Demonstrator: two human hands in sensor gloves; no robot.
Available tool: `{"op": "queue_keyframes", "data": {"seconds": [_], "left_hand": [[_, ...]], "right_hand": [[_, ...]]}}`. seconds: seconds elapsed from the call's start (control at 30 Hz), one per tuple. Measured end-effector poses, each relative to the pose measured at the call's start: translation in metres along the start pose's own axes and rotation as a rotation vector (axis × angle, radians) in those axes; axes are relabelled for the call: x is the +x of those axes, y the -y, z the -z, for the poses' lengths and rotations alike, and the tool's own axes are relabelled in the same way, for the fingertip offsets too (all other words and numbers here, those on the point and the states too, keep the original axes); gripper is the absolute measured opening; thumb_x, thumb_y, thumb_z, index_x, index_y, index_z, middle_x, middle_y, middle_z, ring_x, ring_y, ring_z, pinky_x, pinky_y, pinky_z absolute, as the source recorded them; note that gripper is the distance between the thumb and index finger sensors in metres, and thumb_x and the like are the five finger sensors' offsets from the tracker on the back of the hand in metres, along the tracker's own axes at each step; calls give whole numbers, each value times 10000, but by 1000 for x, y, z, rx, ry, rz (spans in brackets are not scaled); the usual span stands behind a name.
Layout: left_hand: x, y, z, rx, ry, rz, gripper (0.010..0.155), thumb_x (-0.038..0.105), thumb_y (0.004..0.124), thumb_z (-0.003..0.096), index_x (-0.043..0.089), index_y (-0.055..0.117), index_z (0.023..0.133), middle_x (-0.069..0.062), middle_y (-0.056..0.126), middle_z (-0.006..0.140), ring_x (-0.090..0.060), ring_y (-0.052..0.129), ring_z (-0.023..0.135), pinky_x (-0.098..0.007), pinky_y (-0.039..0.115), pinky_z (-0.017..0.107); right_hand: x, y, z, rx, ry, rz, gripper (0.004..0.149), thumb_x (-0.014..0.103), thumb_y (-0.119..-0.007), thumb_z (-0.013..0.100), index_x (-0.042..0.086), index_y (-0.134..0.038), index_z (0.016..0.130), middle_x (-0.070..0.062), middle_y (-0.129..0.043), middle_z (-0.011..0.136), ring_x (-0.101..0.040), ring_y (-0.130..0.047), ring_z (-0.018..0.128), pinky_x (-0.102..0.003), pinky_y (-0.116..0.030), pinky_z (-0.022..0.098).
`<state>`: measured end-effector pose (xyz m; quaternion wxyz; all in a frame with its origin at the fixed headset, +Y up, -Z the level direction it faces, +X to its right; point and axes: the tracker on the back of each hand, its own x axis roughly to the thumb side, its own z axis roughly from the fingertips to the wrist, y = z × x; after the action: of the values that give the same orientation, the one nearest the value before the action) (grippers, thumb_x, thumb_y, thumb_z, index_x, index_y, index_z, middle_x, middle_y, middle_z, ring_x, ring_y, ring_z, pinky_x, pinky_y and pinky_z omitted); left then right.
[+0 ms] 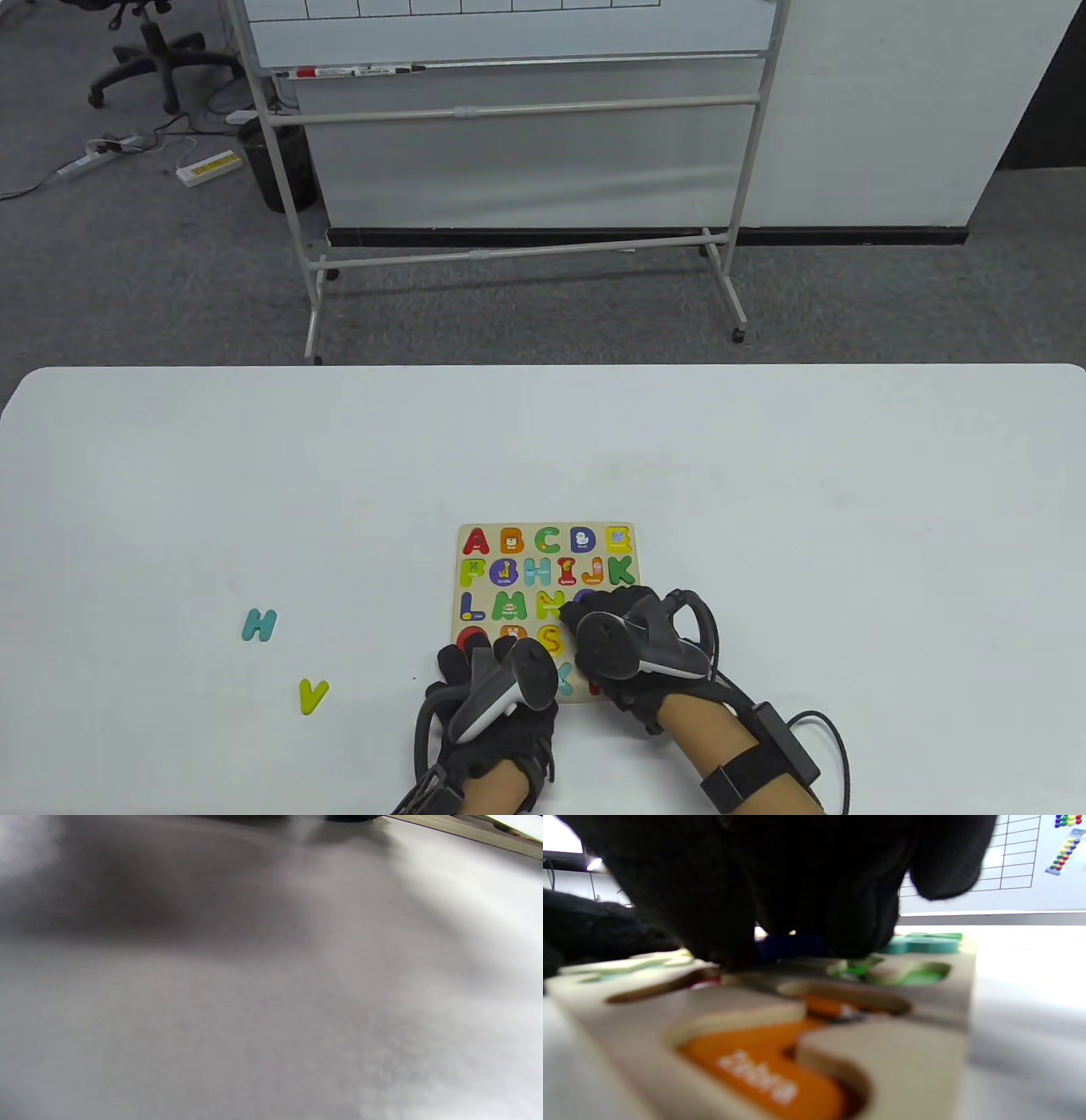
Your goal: Hold alphabet puzzle board and insert letter blocks into matching slots
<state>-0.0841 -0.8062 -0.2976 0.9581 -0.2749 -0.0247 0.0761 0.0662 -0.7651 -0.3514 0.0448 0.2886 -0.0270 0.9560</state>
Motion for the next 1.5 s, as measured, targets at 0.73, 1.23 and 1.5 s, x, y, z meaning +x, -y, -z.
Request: {"op": "queue_keyframes", "data": {"seconds": [0.73, 1.23, 1.5], "left_hand": [[0, 0, 0, 0, 0, 0, 838, 497, 469, 546, 20, 2, 1053, -347, -78, 1053, -669, -29, 919, -763, 216, 619], [0, 0, 0, -7, 0, -1, 839, 497, 467, 547, 19, -4, 1051, -348, -82, 1050, -670, -35, 917, -763, 212, 621], [0, 0, 0, -10, -1, 1, 839, 498, 468, 548, 19, -4, 1051, -348, -81, 1050, -668, -33, 918, -762, 214, 623]], "right_hand": [[-4, 0, -7, -33, 44, 4, 423, 336, -946, 412, 180, -961, 805, -104, -942, 919, -319, -1018, 711, -572, -725, 607], [-18, 3, -44, 165, 73, 68, 741, 505, -556, 511, 212, -324, 1151, -88, -290, 1214, -350, -255, 1131, -562, -285, 760], [-24, -16, -65, 351, 89, 96, 761, 526, -424, 516, 199, -134, 1139, -95, -87, 1198, -341, -72, 1110, -545, -170, 746]]}}
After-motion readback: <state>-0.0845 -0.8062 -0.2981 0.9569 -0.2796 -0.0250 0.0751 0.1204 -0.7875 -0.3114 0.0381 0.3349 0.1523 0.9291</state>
